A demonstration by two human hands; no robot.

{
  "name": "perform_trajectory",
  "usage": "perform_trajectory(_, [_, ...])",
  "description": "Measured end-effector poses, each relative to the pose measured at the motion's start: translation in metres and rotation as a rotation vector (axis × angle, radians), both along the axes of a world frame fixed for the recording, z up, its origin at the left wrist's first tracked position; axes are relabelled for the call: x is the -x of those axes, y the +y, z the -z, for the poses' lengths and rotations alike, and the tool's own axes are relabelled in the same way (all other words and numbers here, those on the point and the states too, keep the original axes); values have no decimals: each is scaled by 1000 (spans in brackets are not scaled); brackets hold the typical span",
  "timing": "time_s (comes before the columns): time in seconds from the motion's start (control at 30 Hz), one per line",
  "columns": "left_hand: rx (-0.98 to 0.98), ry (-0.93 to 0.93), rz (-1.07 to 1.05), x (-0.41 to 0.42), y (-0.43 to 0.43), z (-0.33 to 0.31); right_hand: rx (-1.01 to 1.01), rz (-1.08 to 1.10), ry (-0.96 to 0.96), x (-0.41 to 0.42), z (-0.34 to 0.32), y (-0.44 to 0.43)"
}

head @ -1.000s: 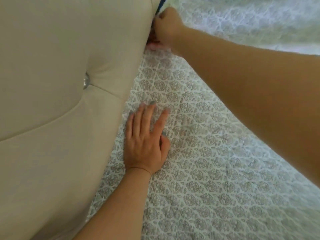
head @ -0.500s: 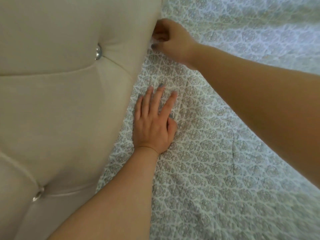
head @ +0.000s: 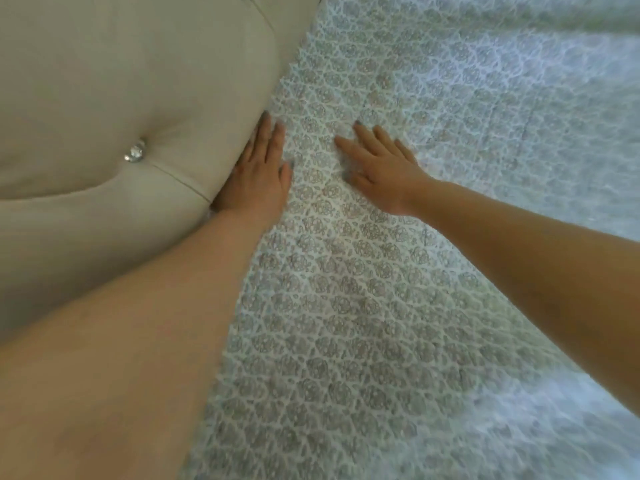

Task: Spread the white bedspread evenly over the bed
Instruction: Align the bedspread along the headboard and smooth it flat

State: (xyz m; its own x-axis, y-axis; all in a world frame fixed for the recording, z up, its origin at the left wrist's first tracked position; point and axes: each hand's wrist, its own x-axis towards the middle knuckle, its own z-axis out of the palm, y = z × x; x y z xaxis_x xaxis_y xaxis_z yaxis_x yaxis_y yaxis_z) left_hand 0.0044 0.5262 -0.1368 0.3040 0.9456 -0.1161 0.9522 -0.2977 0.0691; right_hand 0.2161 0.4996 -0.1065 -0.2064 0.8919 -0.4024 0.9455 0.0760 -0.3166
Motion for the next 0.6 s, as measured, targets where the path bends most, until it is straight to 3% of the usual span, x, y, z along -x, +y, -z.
perform_trajectory(0.17, [218, -129, -109, 9, -67, -29, 49, 88, 92, -3, -21, -68])
perform_trajectory(0.43, [447, -382, 56, -30, -223, -76, 199, 182, 167, -36, -51, -228])
perform_trajectory(0.6, [310, -472, 235, -45, -336, -87, 75, 133, 96, -49, -48, -324])
